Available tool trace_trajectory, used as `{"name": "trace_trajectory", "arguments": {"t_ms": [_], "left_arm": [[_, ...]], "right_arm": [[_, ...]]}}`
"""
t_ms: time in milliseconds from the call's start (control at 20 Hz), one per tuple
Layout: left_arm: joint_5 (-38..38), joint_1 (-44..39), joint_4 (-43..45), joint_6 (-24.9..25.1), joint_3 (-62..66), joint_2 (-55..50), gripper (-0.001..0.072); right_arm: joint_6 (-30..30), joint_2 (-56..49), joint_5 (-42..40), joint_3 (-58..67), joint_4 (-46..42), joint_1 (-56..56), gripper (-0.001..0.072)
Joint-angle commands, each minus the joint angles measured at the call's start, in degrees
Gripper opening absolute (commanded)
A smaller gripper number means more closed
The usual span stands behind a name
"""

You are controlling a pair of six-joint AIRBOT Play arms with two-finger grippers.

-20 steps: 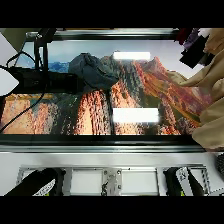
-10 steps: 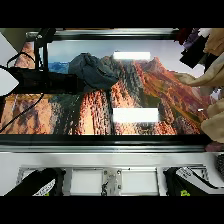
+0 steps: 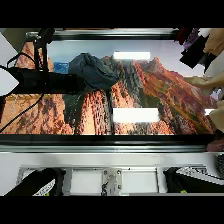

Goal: Fold the clothes and pants, and hang the long-sleeved shirts on hangers.

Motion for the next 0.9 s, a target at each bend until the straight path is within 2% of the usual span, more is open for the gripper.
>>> {"name": "trace_trajectory", "arguments": {"t_ms": [0, 400, 550, 750, 850], "left_arm": [[-0.02, -0.04, 0.00, -1.09, 0.07, -0.04, 0.0023], [0.13, -0.04, -0.04, -1.09, 0.07, -0.04, 0.0023], [0.15, -0.04, -0.02, -1.09, 0.07, -0.04, 0.0023], [0.17, -0.04, -0.02, -1.09, 0.07, -0.04, 0.0023], [0.11, -0.04, -0.04, -1.07, 0.07, -0.04, 0.0023]], "right_arm": [[-1.27, -0.81, -1.20, 0.63, 1.66, -2.75, 0.0026], [-1.22, 0.83, -8.35, -3.15, -1.60, -1.16, 0.0026], [-1.27, 1.97, -21.22, -3.82, -1.57, 1.97, 0.0028], [-6.62, 3.41, -27.47, -3.82, -1.53, 6.10, 0.0030], [-7.08, 4.02, -33.73, -3.82, -1.55, 8.59, 0.0034]]}}
